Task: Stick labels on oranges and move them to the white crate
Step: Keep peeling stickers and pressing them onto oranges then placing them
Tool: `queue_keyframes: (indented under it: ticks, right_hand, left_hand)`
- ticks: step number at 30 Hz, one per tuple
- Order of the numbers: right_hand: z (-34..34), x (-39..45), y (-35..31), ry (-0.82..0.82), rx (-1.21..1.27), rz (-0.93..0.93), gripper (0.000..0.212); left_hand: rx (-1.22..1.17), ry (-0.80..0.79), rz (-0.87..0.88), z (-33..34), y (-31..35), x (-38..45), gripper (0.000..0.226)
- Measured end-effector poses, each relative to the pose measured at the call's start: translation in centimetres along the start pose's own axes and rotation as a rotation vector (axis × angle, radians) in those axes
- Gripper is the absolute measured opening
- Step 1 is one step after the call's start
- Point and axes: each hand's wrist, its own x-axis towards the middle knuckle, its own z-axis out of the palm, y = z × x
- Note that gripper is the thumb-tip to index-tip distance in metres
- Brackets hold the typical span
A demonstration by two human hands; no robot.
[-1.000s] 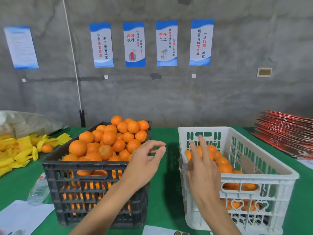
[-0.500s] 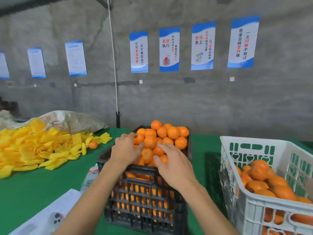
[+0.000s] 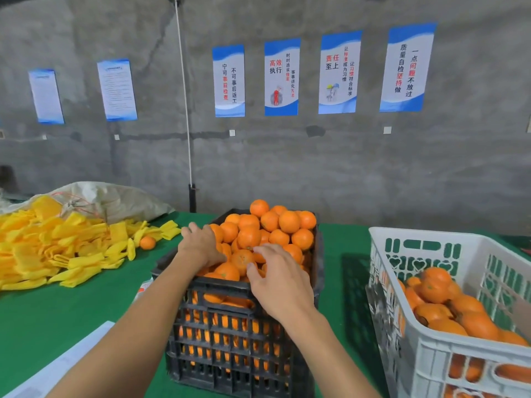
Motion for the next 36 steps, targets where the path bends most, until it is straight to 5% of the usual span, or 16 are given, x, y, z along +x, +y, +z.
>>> queue_keyframes:
  ticks: [7,11,16,20,27,33,36]
  right_hand:
    - [0.1,-0.1,-0.2,0.022,-0.04,0.019,0.04]
    - [-0.2,-0.2,-0.3,0.042,0.022,0.064,0.036]
    - [-0.6,0.1,-0.1,0.061,0.101,0.131,0.039]
    - [-0.5,-0.1,-0.4,0.064,0.061,0.125,0.038]
    - [-0.4,-0.2,-0.4,0.121,0.09,0.16,0.035]
    - [-0.7,0.2,-0.4,0.105,0.105,0.216,0.036]
    - [-0.6,0.5,-0.6,-0.018,0.047,0.246,0.037]
  left_hand:
    - [-0.679,-0.184,0.187,-0.9,1.8,-2.4,0.081]
    - [-0.792,-0.279,0.26,-1.9,3.4,-3.6,0.105]
    - [-0.607,0.025,0.161,-2.4,1.6,-3.2,0.088]
    - [-0.515,-0.259,-0.014,-1.2,0.5,-3.5,0.101]
    - [-0.782,-0.245,-0.004,-1.7,-0.1,-3.8,0.101]
    - [-1.564,-0.518,-0.057,-2.7,-3.0,-4.1,0.083]
    - [-1.363,-0.486,-0.037,-2.8,-1.6,-4.7,0.093]
